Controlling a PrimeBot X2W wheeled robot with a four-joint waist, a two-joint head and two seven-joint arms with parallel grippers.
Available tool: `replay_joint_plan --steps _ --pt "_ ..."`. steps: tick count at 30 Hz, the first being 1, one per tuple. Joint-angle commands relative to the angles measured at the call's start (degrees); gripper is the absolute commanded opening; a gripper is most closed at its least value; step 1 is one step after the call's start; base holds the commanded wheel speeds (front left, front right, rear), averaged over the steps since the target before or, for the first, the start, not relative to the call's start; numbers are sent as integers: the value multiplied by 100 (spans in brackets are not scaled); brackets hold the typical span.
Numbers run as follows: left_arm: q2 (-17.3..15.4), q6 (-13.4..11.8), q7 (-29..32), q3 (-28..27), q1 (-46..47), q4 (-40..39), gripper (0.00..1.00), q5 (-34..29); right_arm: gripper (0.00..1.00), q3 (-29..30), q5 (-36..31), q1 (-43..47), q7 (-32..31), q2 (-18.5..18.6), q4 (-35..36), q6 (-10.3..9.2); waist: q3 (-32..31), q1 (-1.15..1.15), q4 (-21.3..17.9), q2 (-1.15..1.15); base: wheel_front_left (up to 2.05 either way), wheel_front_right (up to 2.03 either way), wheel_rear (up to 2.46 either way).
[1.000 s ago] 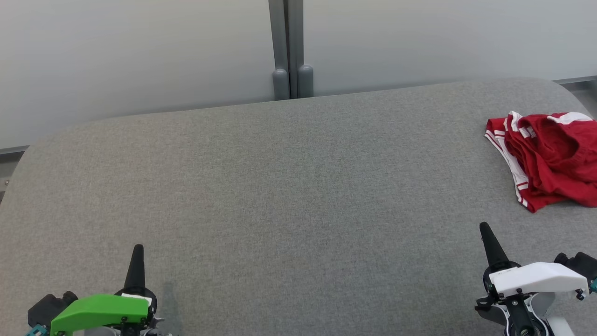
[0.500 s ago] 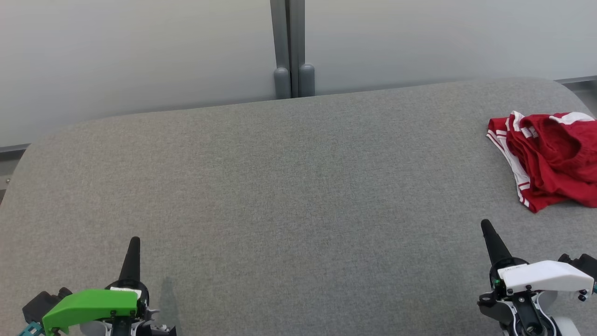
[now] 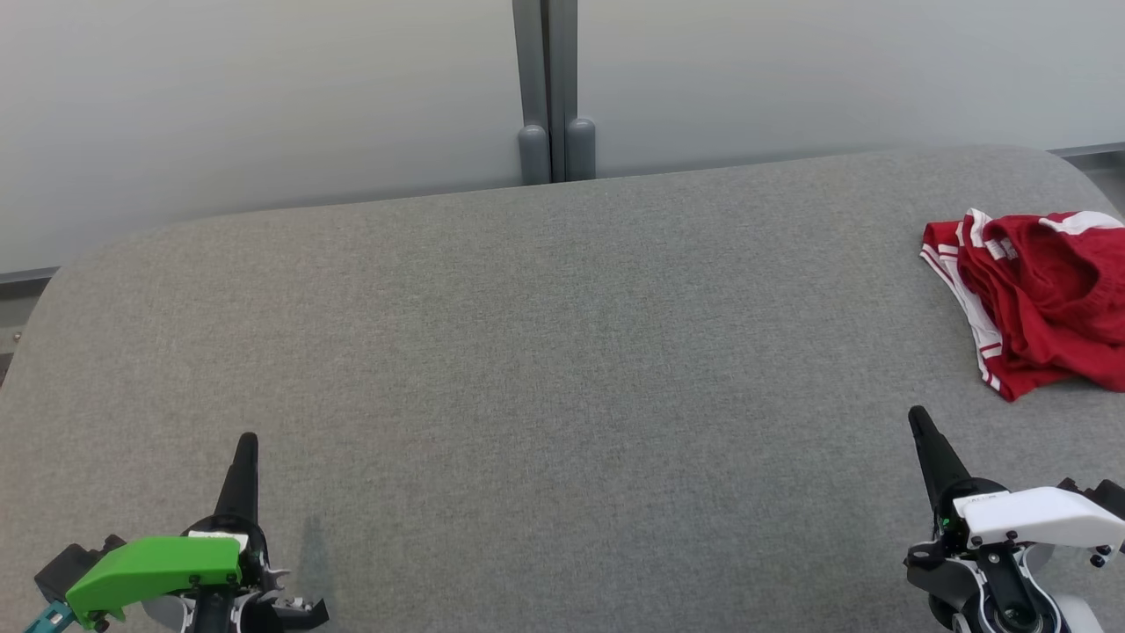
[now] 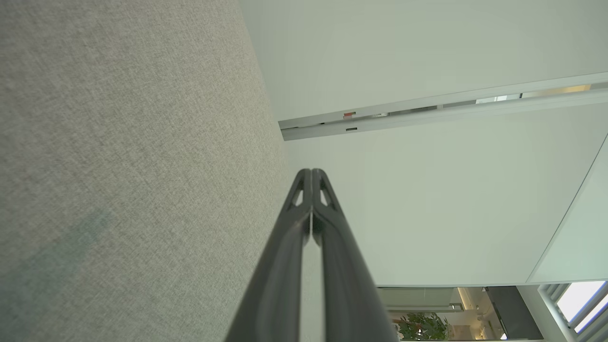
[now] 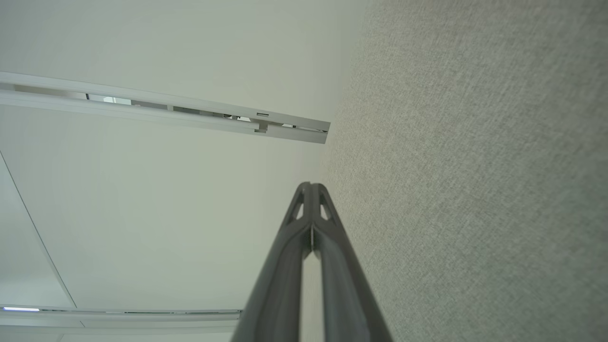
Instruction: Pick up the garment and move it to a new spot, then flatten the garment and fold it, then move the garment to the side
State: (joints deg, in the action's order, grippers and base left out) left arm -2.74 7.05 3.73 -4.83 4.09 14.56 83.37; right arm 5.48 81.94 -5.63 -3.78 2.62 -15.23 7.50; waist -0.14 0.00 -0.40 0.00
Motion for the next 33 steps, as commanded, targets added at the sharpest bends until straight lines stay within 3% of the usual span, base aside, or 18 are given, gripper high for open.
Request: replay_joint_plan --steps 1,25,33 --pt "-39 27 43 -34 127 -44 0 131 0 32 133 -78 -45 34 58 -1 2 0 3 0 0 0 0" --pt "-40 61 295 -184 251 -58 0 927 0 120 1074 -81 -295 41 140 -2 31 0 40 0 0 0 0" --pt "-38 61 296 -182 249 -56 0 916 0 118 1056 -80 -295 41 138 -2 31 0 40 0 0 0 0"
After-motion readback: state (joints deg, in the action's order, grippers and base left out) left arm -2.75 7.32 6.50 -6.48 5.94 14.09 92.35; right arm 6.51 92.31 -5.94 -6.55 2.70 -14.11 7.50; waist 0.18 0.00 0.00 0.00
